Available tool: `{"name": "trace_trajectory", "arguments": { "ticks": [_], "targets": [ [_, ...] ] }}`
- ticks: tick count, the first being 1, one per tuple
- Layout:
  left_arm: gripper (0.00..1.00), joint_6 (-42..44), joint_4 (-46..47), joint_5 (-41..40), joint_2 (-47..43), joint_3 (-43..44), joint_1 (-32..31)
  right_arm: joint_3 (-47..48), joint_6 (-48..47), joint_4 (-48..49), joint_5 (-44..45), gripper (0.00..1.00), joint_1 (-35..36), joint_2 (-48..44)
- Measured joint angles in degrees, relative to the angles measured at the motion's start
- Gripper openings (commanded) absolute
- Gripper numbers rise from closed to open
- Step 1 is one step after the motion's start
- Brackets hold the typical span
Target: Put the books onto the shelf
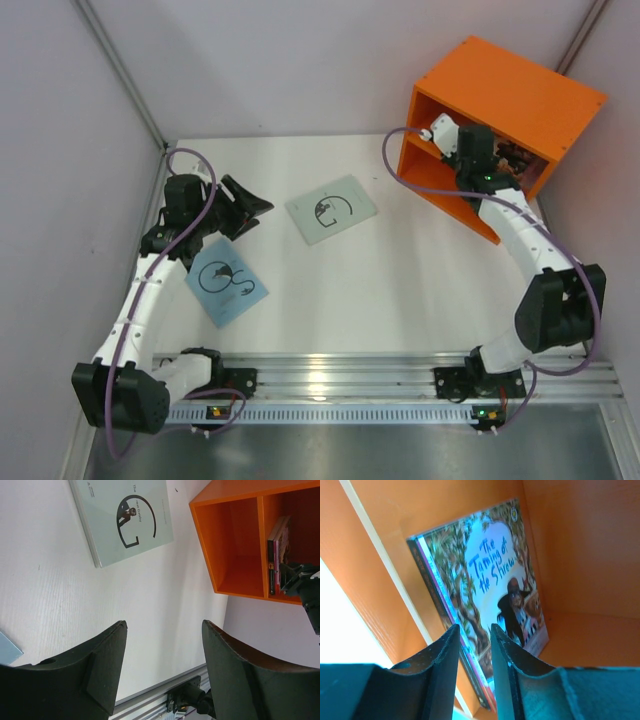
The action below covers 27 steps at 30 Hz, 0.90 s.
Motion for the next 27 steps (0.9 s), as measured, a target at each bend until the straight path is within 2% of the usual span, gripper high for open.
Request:
{"name": "trace_trajectory", "arguments": {
  "ticks": [21, 27],
  "targets": [
    [0.67, 0.4, 0.0, -0.7, -0.3, 0.0, 0.0, 2.3, -0.5, 0.2, 1.0, 0.25, 0.0, 4.8],
    [0.67, 0.5, -0.3, -1.1, -1.3, 0.0, 0.0, 2.3, -0.3, 0.3, 1.2, 0.27, 0.0, 4.8]
  ]
}}
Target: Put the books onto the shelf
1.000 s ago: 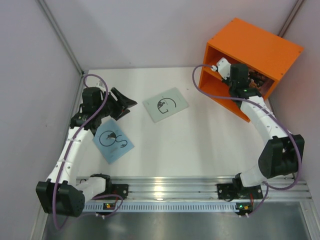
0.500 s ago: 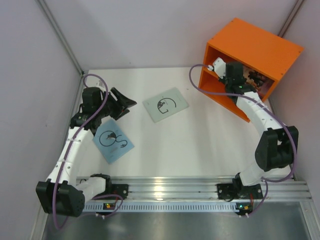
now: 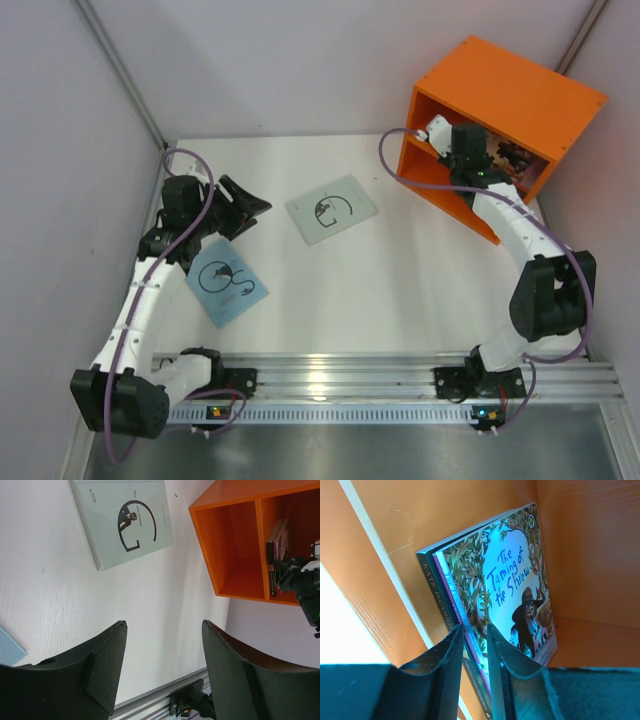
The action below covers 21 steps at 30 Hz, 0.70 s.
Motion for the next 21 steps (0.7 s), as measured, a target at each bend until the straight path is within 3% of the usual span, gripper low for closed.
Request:
{"name": "trace_trajectory", "arguments": {
  "ticks": [8, 14, 17, 21],
  "targets": [
    [0.66, 0.9, -1.0, -0.9, -0.1, 0.0, 0.0, 0.0, 1.0, -0.6, 0.6, 0.43, 1.1, -0.5],
    [0.66, 2.9, -2.0, -1.7, 0.0, 0.9, 0.0, 3.8, 5.2, -7.1, 2.1, 0.50, 8.7, -1.3],
    [0.66, 4.0, -2.8, -1.8, 0.1, 1.7, 0.0, 11.1, 12.3, -11.9, 3.2, 0.59, 14.7, -0.6],
    [0.66, 4.8, -3.9, -2.1, -0.6, 1.7, 0.1, 17.9, 25.4, -14.4, 1.4, 0.83, 20.6, -0.6]
  ]
}}
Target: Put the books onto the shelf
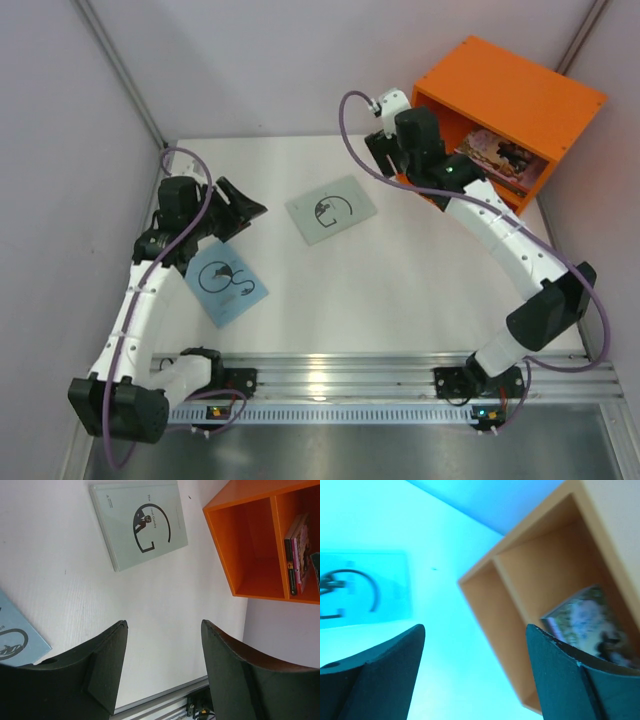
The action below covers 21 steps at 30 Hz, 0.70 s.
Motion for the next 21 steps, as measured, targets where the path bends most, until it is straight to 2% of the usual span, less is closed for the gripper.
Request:
{"name": "trace_trajectory", "arguments": {
  "ticks": [2, 3, 4, 7, 11, 17, 19, 21],
  "targets": [
    [0.66, 0.5, -0.8, -1.0, -1.3, 0.0, 0.1, 0.3, 8.3, -0.8, -4.0, 0.89, 1.1, -0.6],
    [0.66, 0.9, -1.3, -1.8, -2.5, 0.0, 0.2, -0.2, 11.8, -0.8, -6.6, 0.98, 1.1, -0.9],
    [0.66, 1.3, -1.9, -2.6, -3.9, 0.0, 0.3, -1.0, 15.8, -0.7, -9.3, 1.00, 1.1, -1.1],
    [0.66, 2.5, -3.8, -5.0, -8.1, 0.0, 0.4, -5.7, 26.0, 0.7, -16.4, 1.00, 1.4, -1.5],
    [0.66, 3.4, -5.5, -7.3, -12.6, 0.0, 0.5, -9.2, 36.2, 1.7, -21.4, 1.00, 2.7, 2.5],
    [0.67, 3.2, -5.4, -9.4, -18.2, -3.8, 0.6, -13.2, 44.7, 7.9, -22.3, 0.98, 3.2, 10.7],
    [0.65, 3.0, -5.5, -9.4, -17.9, -4.9, 0.6, -13.1, 47.6, 10.0, -21.8, 0.93, 3.2, 13.9],
    [0.65, 2.8, -5.2, -9.5, -16.2, -5.8, 0.6, -13.1, 51.9, 11.8, -21.1, 0.93, 3.2, 17.3]
  ]
}}
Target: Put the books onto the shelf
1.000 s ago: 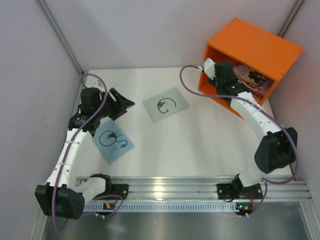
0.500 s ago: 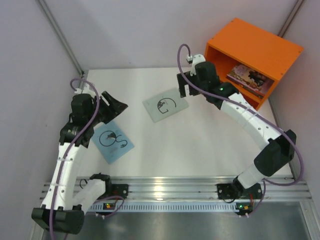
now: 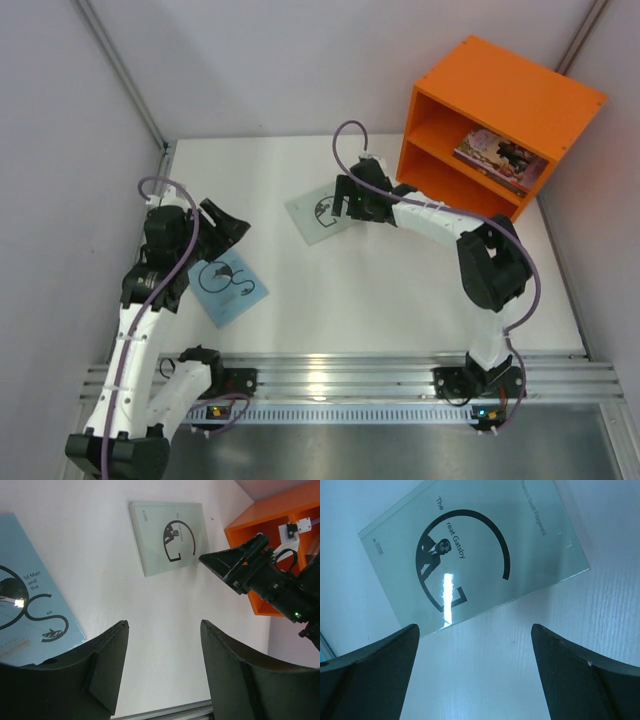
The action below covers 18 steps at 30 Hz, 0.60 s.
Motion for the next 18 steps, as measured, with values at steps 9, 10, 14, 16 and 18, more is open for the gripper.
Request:
{"name": "trace_trajectory", "arguments": {
  "ticks": [9, 10, 14, 16, 18],
  "targets": [
    [0.54, -1.9, 5.4, -1.5, 15.3, 0.2, 0.0, -1.2, 20.9, 4.9, 6.5, 0.91, 1.1, 4.2],
    [0.52, -1.8, 5.1, -2.2, 17.5, 1.7, 0.0, -1.6, 21.7, 5.9, 6.6, 0.91, 1.3, 4.1],
    [0.47, -0.7, 5.0, -7.1, 22.6, 6.1, 1.1, -2.3, 19.2, 7.4, 3.9, 0.91, 3.3, 4.0],
    [0.46, 0.1, 5.3, -8.4, 22.0, 5.3, 4.0, -2.2, 16.5, 8.1, 0.0, 0.89, 5.1, 3.9],
    [0.43, 0.2, 6.2, -8.8, 20.8, 2.7, 9.4, -2.2, 14.1, 8.7, -4.1, 0.86, 7.5, 3.9]
  ]
}}
